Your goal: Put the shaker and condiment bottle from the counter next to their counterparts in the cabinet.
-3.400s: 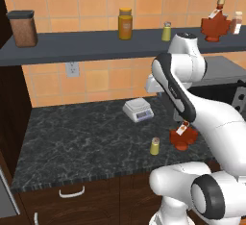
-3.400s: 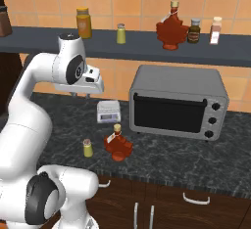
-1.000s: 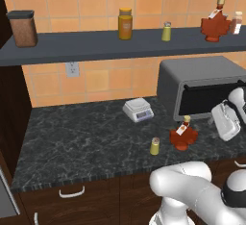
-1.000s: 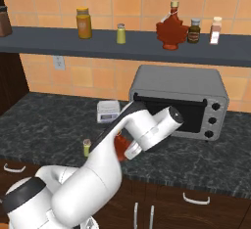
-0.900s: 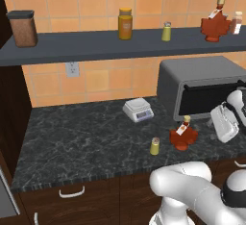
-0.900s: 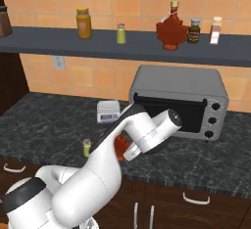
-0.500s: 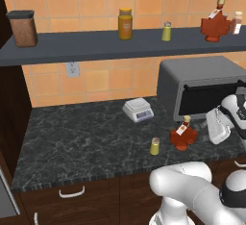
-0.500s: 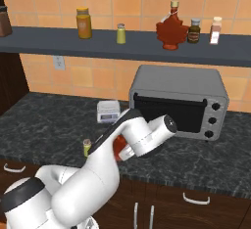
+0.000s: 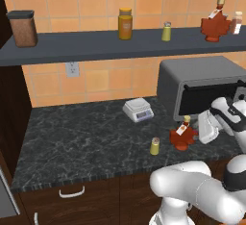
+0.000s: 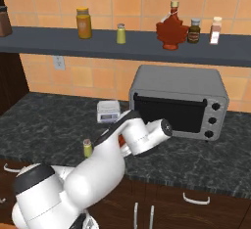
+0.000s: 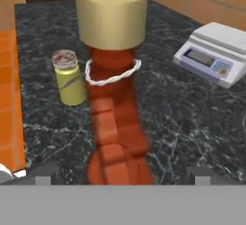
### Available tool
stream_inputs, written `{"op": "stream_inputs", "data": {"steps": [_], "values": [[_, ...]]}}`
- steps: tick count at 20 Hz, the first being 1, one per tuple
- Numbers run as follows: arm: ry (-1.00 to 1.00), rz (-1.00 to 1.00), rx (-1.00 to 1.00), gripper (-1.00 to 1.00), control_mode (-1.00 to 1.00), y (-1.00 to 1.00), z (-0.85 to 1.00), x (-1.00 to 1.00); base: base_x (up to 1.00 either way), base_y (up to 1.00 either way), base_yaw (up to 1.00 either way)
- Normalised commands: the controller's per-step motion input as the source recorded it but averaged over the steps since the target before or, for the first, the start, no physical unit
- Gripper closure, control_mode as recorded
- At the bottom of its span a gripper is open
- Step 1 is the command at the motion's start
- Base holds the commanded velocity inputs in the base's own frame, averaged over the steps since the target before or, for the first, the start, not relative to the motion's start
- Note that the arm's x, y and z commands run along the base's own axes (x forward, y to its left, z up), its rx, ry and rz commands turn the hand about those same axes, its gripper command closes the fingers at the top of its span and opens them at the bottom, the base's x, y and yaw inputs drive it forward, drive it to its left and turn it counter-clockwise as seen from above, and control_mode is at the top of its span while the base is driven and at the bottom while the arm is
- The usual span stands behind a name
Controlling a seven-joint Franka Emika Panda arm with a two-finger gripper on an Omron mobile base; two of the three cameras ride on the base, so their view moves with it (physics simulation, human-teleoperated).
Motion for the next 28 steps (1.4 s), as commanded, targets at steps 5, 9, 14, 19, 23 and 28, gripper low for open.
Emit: {"op": "stream_inputs", "data": {"steps": [5,9,14,19,23,28], "values": [[0.04,0.01,0.06,1.00,-1.00,0.15,-0.26,0.10,0.00,0.00,0.00],[0.08,0.00,0.07,1.00,-1.00,0.00,0.07,0.00,0.00,0.00,0.00],[0.11,-0.02,0.05,1.00,-1.00,-0.06,0.84,0.00,0.00,0.00,0.00],[0.01,-0.14,0.00,1.00,-1.00,0.00,1.00,-0.36,0.00,0.00,0.00],[-0.08,-0.24,0.00,1.00,-1.00,-0.07,1.00,-0.91,0.00,0.00,0.00],[-0.11,-0.31,0.01,1.00,-1.00,-0.22,1.00,-0.98,0.00,0.00,0.00]]}}
